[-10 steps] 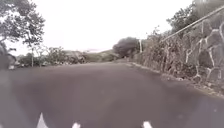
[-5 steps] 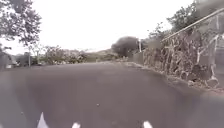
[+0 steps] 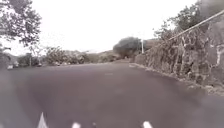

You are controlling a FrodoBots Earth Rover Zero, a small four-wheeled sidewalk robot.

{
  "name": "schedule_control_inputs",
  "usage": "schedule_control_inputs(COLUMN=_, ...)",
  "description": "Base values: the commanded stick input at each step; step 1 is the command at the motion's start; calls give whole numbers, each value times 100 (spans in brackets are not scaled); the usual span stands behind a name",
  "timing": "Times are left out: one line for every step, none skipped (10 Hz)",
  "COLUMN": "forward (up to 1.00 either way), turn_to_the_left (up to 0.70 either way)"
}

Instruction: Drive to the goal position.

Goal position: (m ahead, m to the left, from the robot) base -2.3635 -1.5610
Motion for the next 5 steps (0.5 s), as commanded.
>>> schedule_control_inputs(forward=100, turn_to_the_left=-20)
schedule_control_inputs(forward=100, turn_to_the_left=-11)
schedule_control_inputs(forward=100, turn_to_the_left=-2)
schedule_control_inputs(forward=100, turn_to_the_left=-8)
schedule_control_inputs(forward=100, turn_to_the_left=-17)
